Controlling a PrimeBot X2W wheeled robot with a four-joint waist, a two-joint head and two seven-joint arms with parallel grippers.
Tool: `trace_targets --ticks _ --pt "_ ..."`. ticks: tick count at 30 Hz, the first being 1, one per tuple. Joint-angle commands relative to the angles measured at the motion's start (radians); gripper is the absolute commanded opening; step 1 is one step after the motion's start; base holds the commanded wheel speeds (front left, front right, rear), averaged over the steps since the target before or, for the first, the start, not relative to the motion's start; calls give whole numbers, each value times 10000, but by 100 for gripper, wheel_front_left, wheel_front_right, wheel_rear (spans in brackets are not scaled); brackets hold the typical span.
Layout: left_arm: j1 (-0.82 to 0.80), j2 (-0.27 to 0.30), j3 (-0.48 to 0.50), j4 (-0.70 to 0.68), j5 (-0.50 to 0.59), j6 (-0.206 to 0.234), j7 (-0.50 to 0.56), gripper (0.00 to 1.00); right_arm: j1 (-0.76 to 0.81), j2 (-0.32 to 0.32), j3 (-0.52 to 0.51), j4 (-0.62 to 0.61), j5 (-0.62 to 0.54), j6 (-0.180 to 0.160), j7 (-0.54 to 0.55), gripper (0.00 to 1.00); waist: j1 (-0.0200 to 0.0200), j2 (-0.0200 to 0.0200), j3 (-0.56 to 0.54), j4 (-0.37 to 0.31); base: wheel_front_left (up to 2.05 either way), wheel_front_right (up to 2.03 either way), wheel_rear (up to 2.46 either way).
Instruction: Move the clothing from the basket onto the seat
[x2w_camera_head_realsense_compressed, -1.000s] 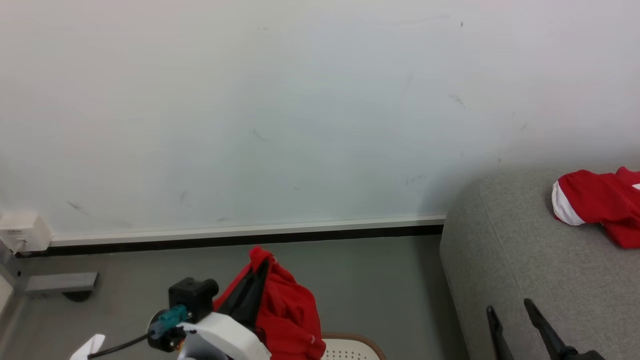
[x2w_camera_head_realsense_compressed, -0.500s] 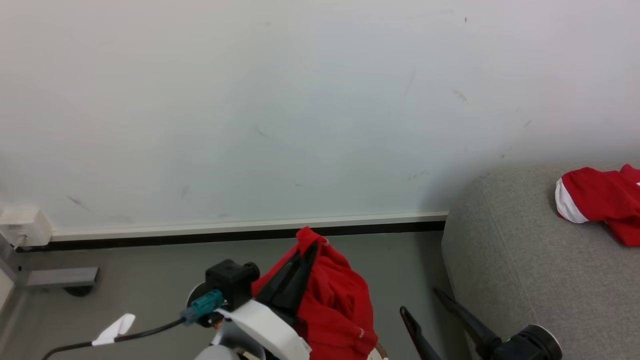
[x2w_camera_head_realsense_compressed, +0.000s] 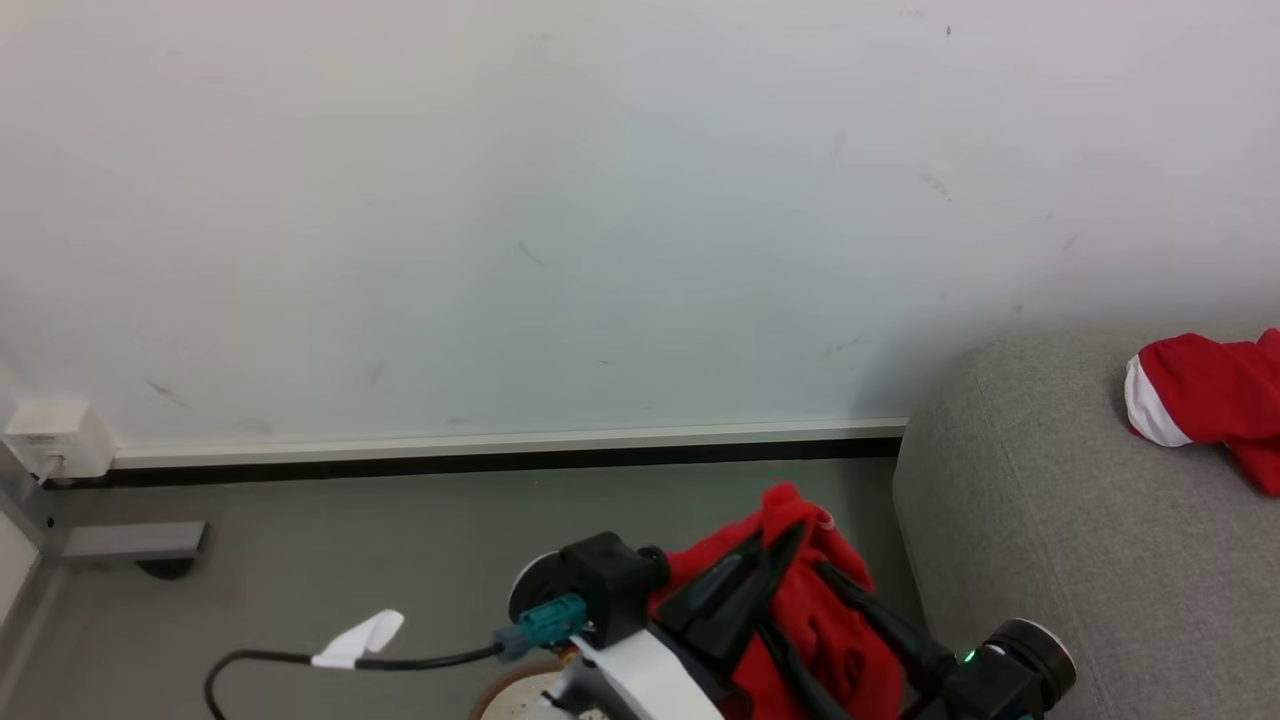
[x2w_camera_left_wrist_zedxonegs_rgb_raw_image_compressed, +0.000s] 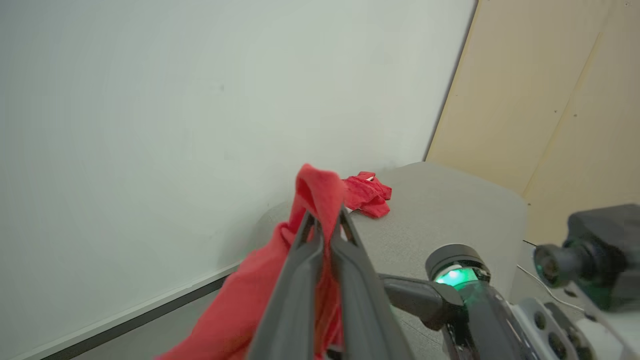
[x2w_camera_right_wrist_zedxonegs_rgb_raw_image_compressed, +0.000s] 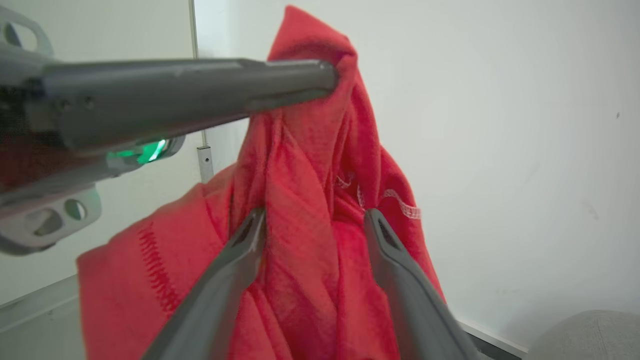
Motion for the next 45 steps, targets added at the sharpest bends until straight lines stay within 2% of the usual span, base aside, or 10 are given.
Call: trace_targets --ticks 1,8,9,11,16,19,21,22,31,45 --pt "-61 -68 -109 -91 21 -73 54 0 -128 -19 30 98 72 -22 -39 100 -1 0 -1 13 0 0 0" --pt "-76 -194 -718 -430 -373 -288 306 0 -197 17 297 473 542 -22 -111 100 -1 0 -5 -1 0 0 0" --pt "-89 -196 -757 -447 -382 -299 319 0 -212 14 300 531 593 -22 -119 51 -1 0 -2 -12 0 0 0" --pt "-100 -198 -782 -454 -387 -285 318 0 -226 -1 309 627 748 -22 -105 0 -1 0 5 -44 0 0 0" --pt "-102 -133 -724 -338 -372 -173 246 0 -313 -106 253 740 1059 -22 -117 0 -1 0 34 -121 0 0 0" --pt "-73 -61 -673 -158 -319 -106 170 19 -353 -186 180 754 1118 -22 -142 0 -1 0 58 -168 0 0 0" --pt "-48 -44 -632 -66 -301 -30 76 53 -348 -238 89 746 1139 -22 -144 0 -1 0 73 -196 0 0 0" --pt "-39 -34 -640 -11 -282 -19 19 98 -333 -259 23 742 1150 -22 -152 0 -1 0 79 -210 0 0 0" --pt "57 47 -689 512 -82 78 -291 100 -178 -527 -795 647 994 -22 -209 0 -1 0 191 -582 0 0 0" --pt "97 96 -1148 1748 191 -43 -751 100 122 -1051 -2152 102 689 -22 -58 0 -1 0 677 -2141 0 0 0"
